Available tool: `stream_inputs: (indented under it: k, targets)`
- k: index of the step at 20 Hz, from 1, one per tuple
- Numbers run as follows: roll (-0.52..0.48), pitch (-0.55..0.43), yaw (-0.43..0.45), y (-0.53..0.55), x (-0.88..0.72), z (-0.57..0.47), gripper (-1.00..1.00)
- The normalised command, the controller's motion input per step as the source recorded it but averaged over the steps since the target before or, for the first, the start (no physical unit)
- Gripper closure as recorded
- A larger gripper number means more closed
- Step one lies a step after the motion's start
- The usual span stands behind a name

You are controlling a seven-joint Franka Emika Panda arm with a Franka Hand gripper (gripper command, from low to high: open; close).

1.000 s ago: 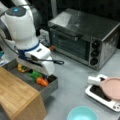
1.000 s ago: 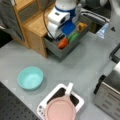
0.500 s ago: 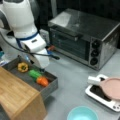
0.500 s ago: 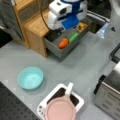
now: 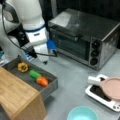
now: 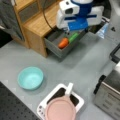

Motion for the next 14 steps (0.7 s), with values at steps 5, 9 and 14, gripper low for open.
stream_inputs:
  k: [5, 9, 14]
  targets:
    - [-0.045, 0.257, -0.828, 0.43, 0.27, 0.18, -1.0]
    - [0.202, 0.281, -0.711, 0.28, 0.45, 0.26, -1.0]
    - [0.392, 0.235, -0.464, 0.13, 0.46, 0.23, -1.0]
